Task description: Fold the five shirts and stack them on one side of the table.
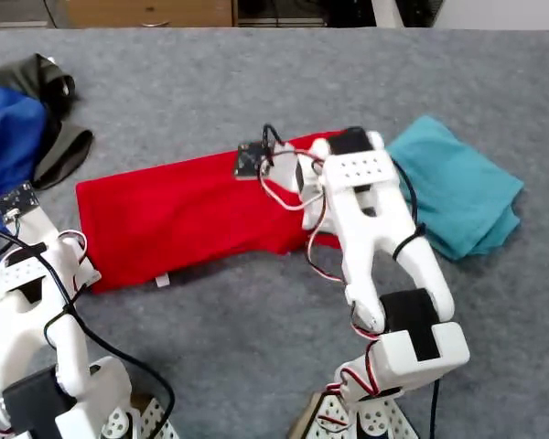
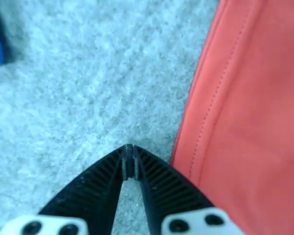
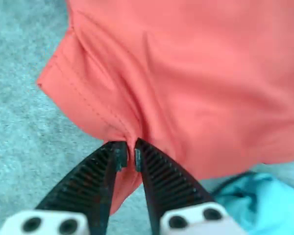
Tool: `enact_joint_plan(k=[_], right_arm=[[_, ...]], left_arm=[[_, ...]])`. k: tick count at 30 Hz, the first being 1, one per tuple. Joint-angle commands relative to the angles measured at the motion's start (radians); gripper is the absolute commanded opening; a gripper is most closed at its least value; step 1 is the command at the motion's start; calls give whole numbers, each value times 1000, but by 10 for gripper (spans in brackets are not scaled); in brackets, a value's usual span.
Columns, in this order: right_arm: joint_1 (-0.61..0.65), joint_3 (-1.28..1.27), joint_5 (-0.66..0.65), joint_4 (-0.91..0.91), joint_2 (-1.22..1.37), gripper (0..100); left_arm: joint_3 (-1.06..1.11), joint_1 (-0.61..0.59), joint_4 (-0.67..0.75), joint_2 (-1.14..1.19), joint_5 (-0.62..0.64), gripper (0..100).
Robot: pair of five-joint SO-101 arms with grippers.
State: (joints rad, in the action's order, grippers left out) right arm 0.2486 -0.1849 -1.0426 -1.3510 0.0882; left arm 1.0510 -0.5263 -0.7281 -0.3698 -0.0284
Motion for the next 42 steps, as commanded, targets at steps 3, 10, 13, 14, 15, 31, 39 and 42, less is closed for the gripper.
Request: enact_joint_plan(k=[3, 10, 13, 14, 15, 31, 39, 42], right_arm=[[70, 140, 11, -11, 39, 4], [76, 406, 9, -15, 269, 4], [77, 516, 8, -20, 355, 4], [79, 545, 8, -20, 381, 4], [79, 573, 8, -20, 404, 4], [73, 687, -40, 20, 446, 228], [73, 737, -40, -144, 335, 120], [73, 734, -37, -238, 298, 4]], left_arm=[[-5, -2, 14, -25, -8, 19], [-5, 0, 14, -24, -9, 19], [-5, 0, 12, -25, -49, 19], [-5, 0, 12, -25, -52, 19], [-5, 0, 12, -25, -52, 19], [-5, 2, 14, -24, -54, 19], [-5, 2, 14, -24, -54, 19], [-5, 2, 14, -24, -54, 19]])
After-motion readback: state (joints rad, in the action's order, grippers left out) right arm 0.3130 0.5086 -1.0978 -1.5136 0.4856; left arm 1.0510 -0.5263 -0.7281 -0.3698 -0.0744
